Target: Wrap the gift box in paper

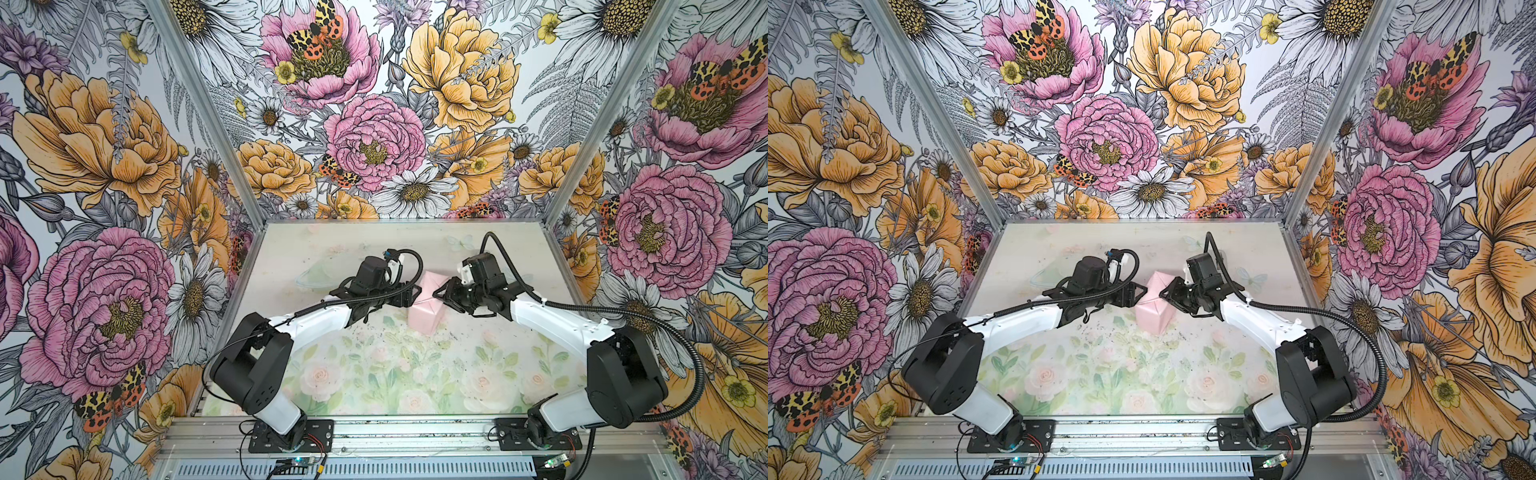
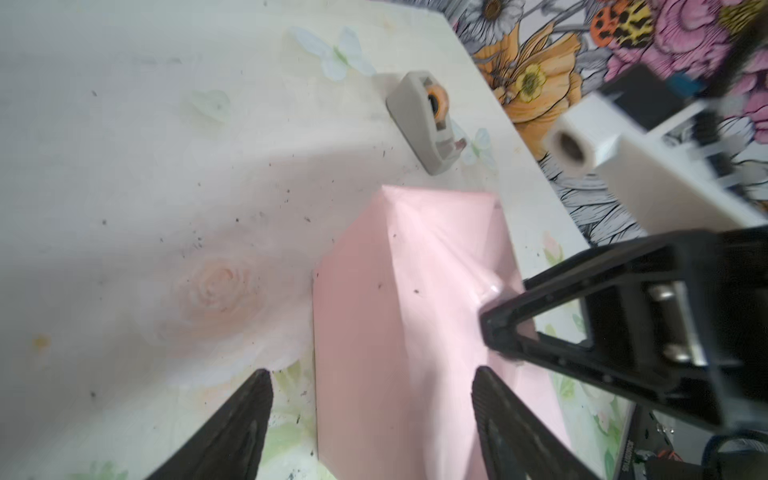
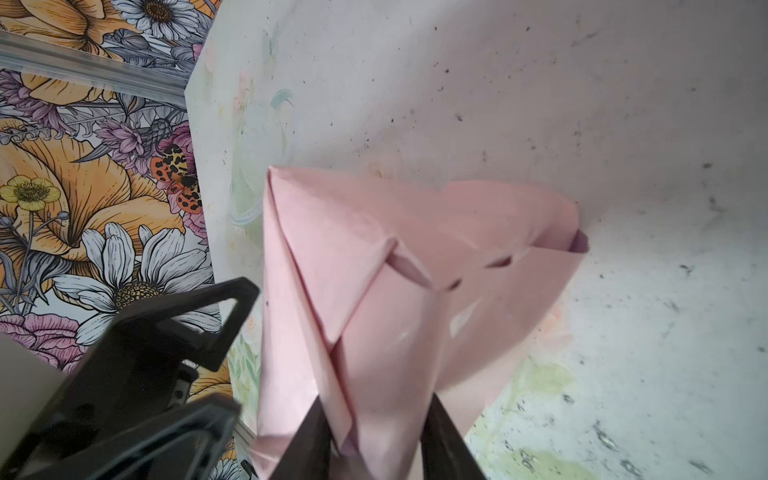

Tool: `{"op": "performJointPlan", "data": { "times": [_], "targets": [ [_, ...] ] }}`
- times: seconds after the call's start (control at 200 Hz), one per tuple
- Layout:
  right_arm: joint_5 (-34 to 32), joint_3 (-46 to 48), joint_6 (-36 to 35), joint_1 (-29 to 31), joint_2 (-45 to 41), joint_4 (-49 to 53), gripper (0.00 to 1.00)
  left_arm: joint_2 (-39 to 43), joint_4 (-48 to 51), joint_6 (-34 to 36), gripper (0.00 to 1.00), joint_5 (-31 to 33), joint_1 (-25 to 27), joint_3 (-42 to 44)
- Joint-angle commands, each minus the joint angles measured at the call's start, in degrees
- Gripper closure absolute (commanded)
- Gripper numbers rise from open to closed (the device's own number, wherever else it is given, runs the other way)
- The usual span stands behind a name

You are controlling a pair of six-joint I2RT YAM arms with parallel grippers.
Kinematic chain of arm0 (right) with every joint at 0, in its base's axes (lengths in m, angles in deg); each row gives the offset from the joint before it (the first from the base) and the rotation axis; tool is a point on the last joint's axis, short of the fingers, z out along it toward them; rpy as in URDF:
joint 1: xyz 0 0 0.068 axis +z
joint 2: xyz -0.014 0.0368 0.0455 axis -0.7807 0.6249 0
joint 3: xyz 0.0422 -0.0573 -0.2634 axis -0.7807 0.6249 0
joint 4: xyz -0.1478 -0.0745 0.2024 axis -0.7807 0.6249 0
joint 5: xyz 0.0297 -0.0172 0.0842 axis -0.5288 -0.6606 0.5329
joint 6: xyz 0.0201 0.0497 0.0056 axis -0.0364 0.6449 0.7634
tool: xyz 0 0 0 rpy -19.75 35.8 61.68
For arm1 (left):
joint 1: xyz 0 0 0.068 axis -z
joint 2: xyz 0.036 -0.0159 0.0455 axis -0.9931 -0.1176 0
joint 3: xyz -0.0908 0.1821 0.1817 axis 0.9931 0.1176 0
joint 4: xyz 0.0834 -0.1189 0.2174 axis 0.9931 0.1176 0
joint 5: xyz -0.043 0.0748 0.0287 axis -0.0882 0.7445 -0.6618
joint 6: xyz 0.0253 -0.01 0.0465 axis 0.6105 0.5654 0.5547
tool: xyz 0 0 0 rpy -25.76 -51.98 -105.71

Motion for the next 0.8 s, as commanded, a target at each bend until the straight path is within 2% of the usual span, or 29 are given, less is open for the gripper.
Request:
{"op": "performJointPlan", "data": {
  "times": [0.0, 0.105, 0.315, 0.52, 0.655, 0.796],
  "targets": [
    [-2.16, -0.03, -2.77, -0.46, 0.85, 5.23, 0.64, -2.11, 2.42, -0.61, 0.23, 1.21, 1.4, -1.74],
    [-1.7, -1.51, -3.27, -0.73, 0.03, 6.66, 0.61, -3.74, 2.84, -0.38, 0.25, 3.14, 2.45, -1.57],
    [-3.25, -5.67, -4.59, -1.12, -4.55, 13.49, 0.49, -3.8, 5.26, 0.95, 0.27, 6.47, 3.11, -0.83],
    [-2.29, -7.96, -4.55, -0.39, -3.0, 14.46, 0.47, -3.41, 5.92, 1.88, 0.27, 7.35, 3.4, -1.05],
    [-1.86, -10.11, -5.72, -0.16, 0.18, 14.44, 0.51, -3.46, 5.61, 1.57, 0.27, 7.39, 3.88, -1.22],
    [-1.69, -10.17, -7.1, -0.12, 2.92, 14.46, 0.65, -2.59, 4.79, -0.48, 0.28, 5.91, 3.37, -1.4]
  ]
}}
